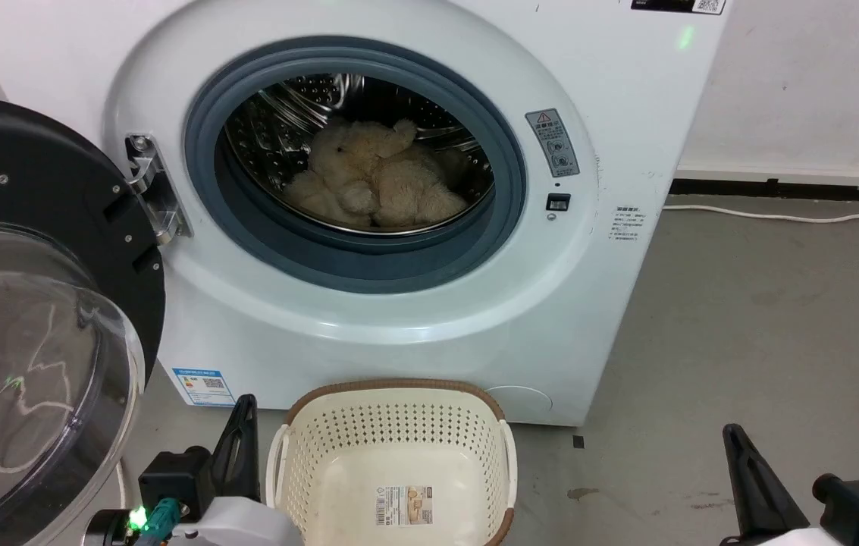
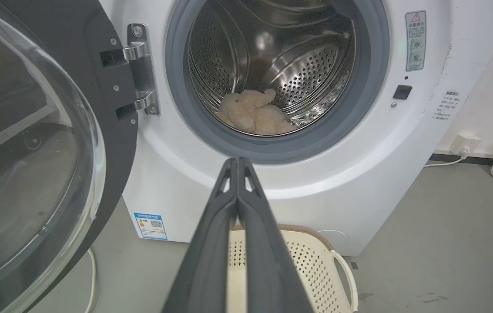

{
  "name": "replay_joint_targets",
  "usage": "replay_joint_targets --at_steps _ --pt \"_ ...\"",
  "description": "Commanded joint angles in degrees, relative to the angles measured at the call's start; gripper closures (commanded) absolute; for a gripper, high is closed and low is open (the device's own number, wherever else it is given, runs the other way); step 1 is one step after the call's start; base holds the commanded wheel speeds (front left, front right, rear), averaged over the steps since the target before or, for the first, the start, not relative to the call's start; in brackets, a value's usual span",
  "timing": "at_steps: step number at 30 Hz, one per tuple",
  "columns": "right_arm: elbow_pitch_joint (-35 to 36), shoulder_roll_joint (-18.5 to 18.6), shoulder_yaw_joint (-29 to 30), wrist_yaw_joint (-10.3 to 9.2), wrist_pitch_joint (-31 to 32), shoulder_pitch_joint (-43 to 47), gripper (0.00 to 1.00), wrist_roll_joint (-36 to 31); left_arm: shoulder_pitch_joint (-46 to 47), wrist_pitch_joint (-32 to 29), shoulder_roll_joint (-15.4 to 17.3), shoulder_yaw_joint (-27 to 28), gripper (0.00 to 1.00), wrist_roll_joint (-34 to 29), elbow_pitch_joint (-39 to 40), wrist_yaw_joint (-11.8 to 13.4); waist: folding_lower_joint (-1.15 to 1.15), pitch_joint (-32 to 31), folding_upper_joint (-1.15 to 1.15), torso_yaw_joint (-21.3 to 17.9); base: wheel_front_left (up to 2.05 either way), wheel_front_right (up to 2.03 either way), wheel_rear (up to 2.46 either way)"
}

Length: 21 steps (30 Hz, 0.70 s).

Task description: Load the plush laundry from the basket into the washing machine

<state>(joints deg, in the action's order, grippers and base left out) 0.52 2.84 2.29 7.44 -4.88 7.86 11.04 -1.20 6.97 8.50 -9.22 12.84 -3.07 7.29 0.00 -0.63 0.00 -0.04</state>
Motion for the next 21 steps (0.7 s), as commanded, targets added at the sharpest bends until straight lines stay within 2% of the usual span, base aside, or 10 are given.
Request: replay_joint_targets --at_steps 1,21 --pt "-0.1 0.0 -0.1 0.01 0.1 -0.9 1.00 -0.6 0.3 -0.3 -0.1 0.3 1.00 -0.5 0.4 -0.4 0.00 0.0 0.00 0.0 0.00 0.00 0.00" --pt "-0.2 0.0 -0.6 0.02 1.1 -2.4 1.00 -2.7 0.5 -1.7 -1.2 2.2 1.00 -3.1 0.9 -1.8 0.00 0.1 0.00 0.0 0.00 0.00 0.00"
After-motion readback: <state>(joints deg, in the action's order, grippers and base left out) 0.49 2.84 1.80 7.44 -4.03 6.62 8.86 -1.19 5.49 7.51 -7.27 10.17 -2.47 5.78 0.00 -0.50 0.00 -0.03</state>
